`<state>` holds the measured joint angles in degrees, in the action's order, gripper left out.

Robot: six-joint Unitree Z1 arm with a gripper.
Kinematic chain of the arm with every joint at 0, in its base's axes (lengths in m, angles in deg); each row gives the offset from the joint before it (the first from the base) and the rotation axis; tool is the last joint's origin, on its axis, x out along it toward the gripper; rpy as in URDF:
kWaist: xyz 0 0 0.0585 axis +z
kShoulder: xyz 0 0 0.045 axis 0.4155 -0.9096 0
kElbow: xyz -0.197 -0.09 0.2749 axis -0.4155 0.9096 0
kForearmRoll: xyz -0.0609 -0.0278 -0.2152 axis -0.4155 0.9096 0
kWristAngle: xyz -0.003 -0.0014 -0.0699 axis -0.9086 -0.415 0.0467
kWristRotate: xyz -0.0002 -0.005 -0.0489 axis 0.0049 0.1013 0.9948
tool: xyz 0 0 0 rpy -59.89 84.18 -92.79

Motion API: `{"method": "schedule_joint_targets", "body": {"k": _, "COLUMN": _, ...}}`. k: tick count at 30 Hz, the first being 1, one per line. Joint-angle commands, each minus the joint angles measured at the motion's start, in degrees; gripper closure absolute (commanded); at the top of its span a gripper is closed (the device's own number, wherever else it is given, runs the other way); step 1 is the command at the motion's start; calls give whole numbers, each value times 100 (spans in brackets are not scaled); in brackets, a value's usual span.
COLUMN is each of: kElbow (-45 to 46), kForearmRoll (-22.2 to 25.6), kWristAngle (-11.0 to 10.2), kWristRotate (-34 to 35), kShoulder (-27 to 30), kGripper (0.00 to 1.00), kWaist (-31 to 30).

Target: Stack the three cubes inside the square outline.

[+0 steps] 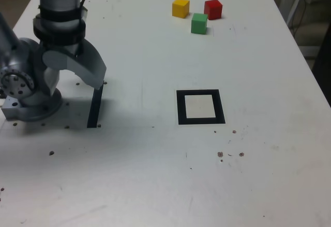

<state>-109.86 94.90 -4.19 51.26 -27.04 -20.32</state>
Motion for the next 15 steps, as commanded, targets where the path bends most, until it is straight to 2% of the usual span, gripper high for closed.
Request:
{"method": "schedule_joint_targets", "body": {"k": 1, "kElbow": 126, "kForearmRoll": 35, "kWristAngle": -7, "kWristRotate": -23, "kShoulder": 35, "kGripper": 1, "kWaist": 7}}
{"method": "schedule_joint_targets", "body": {"k": 7, "kElbow": -55, "kForearmRoll": 206, "kWristAngle": 24, "kWristRotate": -29, "kShoulder": 155, "kGripper": 0, "kWaist": 7}}
{"method": "schedule_joint_targets", "body": {"k": 15, "kElbow": -981, "kForearmRoll": 729, "kWristAngle": 119, "kWristRotate": -32, "kShoulder": 113, "kGripper": 1, "kWaist": 7}}
